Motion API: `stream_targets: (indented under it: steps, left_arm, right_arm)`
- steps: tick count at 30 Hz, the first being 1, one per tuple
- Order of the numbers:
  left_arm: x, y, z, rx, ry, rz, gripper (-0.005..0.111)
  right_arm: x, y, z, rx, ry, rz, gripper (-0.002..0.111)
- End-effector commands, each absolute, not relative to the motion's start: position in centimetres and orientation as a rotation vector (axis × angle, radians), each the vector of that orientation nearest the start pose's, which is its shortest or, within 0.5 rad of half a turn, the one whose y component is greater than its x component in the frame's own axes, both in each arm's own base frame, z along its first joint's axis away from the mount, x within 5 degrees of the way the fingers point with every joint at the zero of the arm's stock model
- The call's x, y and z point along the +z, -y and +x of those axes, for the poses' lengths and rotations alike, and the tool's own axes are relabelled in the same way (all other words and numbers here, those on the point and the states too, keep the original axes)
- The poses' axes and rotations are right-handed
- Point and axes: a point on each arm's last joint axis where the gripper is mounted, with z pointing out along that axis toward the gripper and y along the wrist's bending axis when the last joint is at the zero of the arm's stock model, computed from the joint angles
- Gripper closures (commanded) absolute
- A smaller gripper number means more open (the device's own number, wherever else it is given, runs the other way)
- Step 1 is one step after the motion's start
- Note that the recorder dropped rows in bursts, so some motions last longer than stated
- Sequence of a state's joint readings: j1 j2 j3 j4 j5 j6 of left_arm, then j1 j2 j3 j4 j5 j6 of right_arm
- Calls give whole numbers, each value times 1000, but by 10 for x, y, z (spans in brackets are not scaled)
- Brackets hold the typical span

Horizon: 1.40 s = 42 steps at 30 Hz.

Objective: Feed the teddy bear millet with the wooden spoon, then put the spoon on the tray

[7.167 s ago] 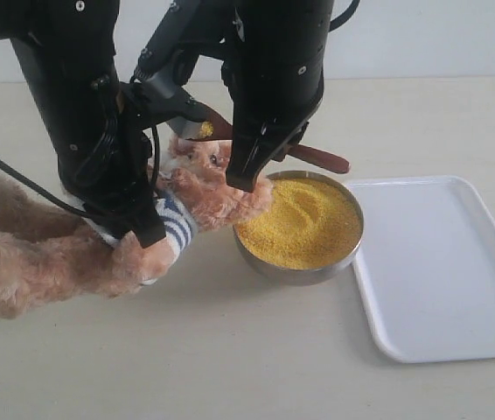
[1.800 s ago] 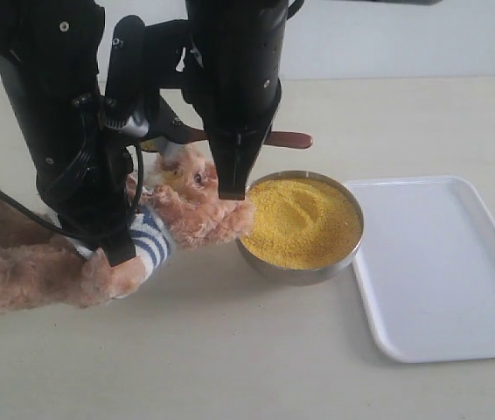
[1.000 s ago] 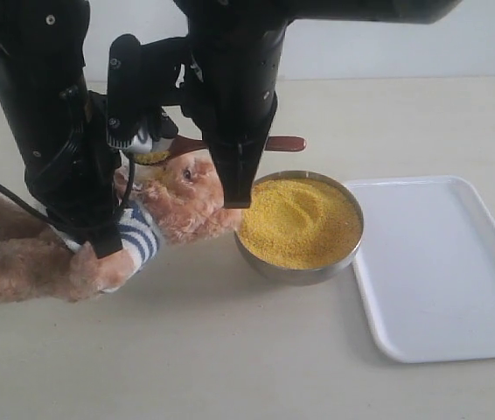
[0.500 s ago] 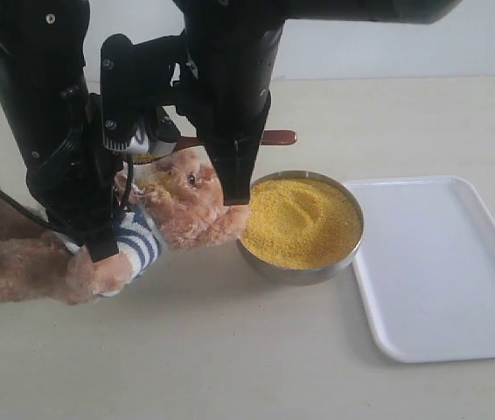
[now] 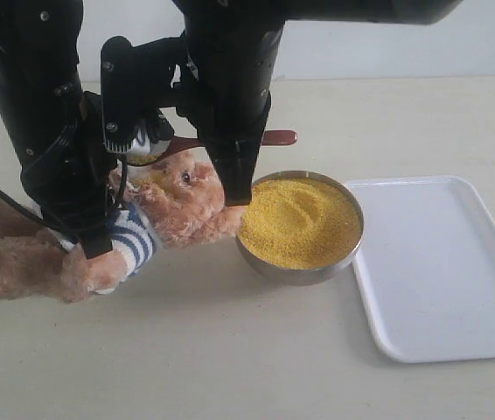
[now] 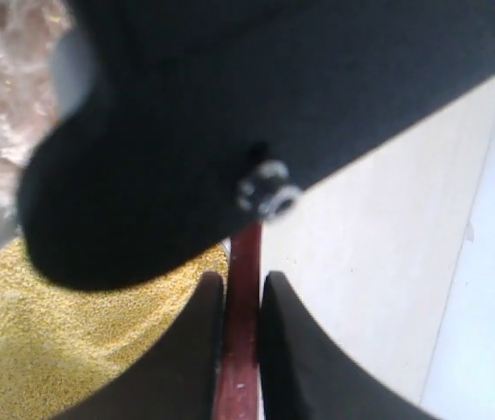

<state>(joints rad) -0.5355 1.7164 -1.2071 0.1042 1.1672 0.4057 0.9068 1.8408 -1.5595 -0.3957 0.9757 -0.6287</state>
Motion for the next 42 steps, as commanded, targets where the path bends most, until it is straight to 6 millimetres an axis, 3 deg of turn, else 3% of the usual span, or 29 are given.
stream_targets:
  steps: [1,19,26,42]
  left_arm:
    - [228,150,275,165,-2772,1491,103]
    - [228,151,275,160,-2774,1489,103]
    - [228,151,275,158,-2774,1489,103]
    - [228,151,275,148,-2771,1483,103]
  right_arm:
    - [282,-296,269,-434,-1745,-2006,109]
    - [284,-298,275,-486,-1680,-1971,109]
    - [266,-292,275,-557,-1666,-1987,109]
    - [270,-293,280,-587,-1658,-1894,109]
